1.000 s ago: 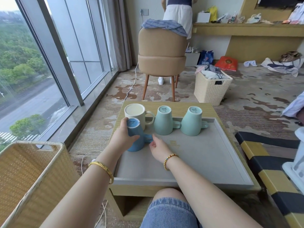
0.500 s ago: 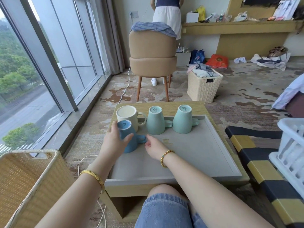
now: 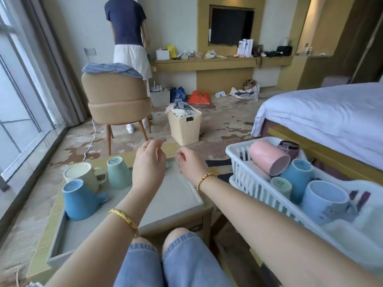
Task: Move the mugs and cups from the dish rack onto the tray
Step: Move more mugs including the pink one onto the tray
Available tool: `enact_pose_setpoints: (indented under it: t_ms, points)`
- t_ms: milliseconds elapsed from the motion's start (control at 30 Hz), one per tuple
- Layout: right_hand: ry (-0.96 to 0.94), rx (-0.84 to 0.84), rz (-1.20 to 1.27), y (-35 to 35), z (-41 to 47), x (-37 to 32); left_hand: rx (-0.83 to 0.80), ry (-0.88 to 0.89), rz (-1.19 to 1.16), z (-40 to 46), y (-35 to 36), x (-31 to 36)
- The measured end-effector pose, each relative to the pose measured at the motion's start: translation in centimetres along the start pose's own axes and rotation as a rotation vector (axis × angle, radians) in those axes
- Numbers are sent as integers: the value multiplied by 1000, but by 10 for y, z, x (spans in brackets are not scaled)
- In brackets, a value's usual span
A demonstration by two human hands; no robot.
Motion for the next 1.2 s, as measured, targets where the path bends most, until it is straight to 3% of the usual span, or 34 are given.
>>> enact_pose_setpoints:
  t_ms: [300, 467, 633, 767, 900, 1033, 1200]
  points:
    - [66, 228, -3, -128, -5, 49, -118, -52, -227, -30, 64, 103]
    - [198, 353, -106, -184, -18, 110, -292, -24, -294, -60, 107, 146]
    - [334, 261, -298, -215, -37, 168, -476, -93, -306, -105, 155, 173]
    - [348, 215, -322, -223, -50, 191, -633, -40, -217, -130, 187, 186]
    - [384, 160, -410, -216, -53, 200, -760, 135, -24, -133, 205, 191]
    - [390, 94, -453, -210, -57, 202, -830, 341, 220, -140, 218, 193]
    - [434, 92, -355, -212, -59, 204, -864, 432, 385, -145, 231, 191]
Point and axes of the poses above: each hand's wrist, its own z-axis towards the middle knuckle, its own y-axis out of the palm, x = y × z, the point moved 7 cm from there along z, towards the middle knuckle, and after that the axes turned 11 degrees about x, right-handed, at the moved point
